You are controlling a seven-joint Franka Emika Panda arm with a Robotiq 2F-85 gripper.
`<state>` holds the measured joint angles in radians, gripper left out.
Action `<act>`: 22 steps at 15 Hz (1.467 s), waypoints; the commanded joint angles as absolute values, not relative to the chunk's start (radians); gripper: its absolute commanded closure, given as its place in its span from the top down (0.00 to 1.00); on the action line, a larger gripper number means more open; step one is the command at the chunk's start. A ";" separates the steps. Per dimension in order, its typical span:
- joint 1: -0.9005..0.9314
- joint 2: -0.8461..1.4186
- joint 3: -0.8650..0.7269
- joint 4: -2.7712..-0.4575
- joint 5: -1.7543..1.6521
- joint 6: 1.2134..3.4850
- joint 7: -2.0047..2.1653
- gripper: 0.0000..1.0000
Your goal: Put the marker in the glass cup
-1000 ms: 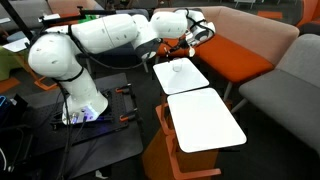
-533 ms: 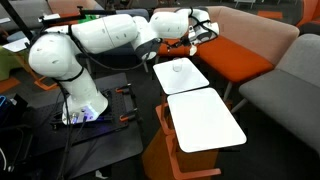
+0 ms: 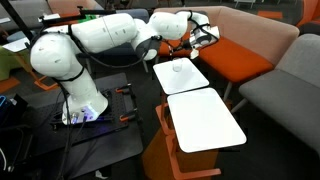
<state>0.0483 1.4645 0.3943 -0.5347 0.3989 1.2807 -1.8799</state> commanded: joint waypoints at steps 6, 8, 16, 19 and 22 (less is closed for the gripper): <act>0.067 1.465 0.369 -0.525 0.426 1.272 -1.883 0.11; 0.065 1.465 0.368 -0.525 0.426 1.272 -1.883 0.11; 0.055 1.465 0.372 -0.520 0.430 1.295 -1.926 0.03; 0.041 1.464 0.379 -0.519 0.434 1.314 -2.045 0.03; 0.039 1.465 0.380 -0.524 0.441 1.313 -2.162 0.03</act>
<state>0.0325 1.4645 0.3923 -0.5261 0.4154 1.2964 -2.0562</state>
